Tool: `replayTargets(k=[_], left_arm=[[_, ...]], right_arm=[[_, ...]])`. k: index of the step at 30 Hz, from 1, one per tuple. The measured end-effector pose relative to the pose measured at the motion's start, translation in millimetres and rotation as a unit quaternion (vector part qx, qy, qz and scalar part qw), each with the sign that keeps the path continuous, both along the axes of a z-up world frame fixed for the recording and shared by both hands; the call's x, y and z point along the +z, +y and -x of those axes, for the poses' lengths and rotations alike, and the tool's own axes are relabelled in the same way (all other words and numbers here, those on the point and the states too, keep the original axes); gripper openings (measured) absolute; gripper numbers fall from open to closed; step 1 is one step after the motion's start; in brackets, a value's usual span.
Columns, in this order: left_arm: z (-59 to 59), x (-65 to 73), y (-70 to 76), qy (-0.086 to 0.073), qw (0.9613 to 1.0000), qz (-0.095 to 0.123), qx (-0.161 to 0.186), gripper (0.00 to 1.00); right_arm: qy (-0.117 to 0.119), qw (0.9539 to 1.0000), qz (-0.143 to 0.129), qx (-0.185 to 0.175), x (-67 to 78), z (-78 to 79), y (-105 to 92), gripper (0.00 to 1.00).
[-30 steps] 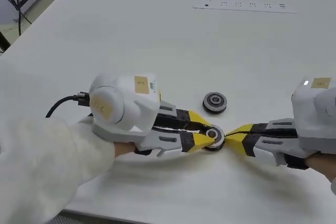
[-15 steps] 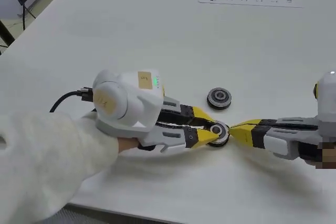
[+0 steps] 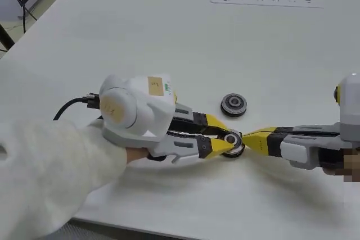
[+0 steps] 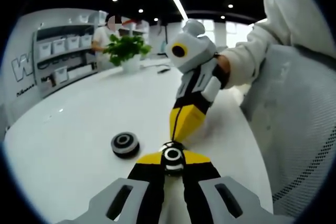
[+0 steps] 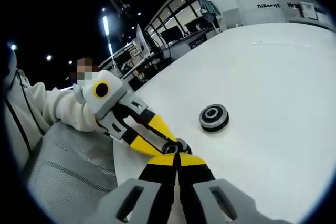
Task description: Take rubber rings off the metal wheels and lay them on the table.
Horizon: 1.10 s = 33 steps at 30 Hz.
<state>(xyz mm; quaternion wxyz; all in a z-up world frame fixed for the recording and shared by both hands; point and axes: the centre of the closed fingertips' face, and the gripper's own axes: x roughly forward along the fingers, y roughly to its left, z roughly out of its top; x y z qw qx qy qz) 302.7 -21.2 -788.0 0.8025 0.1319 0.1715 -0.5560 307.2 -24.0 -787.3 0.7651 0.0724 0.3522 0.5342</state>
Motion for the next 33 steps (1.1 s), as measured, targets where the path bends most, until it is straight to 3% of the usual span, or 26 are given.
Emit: replayTargets(k=[27, 29, 30, 31, 32, 33], left_arm=[[0.0, -0.2, 0.7, -0.001, 1.0000, -0.001, 0.001, 0.12], [0.1, -0.1, 0.6, -0.001, 1.0000, -0.001, 0.000, 0.12], [0.2, -0.1, 0.3, -0.001, 1.0000, -0.001, 0.000, 0.12], [0.3, 0.1, -0.2, -0.002, 1.0000, -0.002, 0.000, 0.12], [0.3, 0.3, -0.5, -0.002, 1.0000, -0.002, 0.000, 0.12], [0.3, 0.4, -0.7, -0.002, 1.0000, -0.002, 0.000, 0.13]], right_arm=[[-0.009, 0.9996, -0.011, 0.023, 7.9, 6.5, 9.6, 0.00], [-0.008, 0.9995, -0.019, 0.025, 10.7, 7.4, 11.3, 0.00], [-0.006, 0.9991, -0.036, 0.023, 16.3, 7.0, 14.1, 0.00], [0.016, 0.9957, -0.086, 0.031, 33.3, 12.2, 21.5, 0.00], [0.012, 0.9975, -0.065, 0.025, 29.8, 7.7, 18.2, 0.00], [-0.043, 0.9981, -0.021, 0.040, 20.6, 3.3, 14.7, 0.00]])
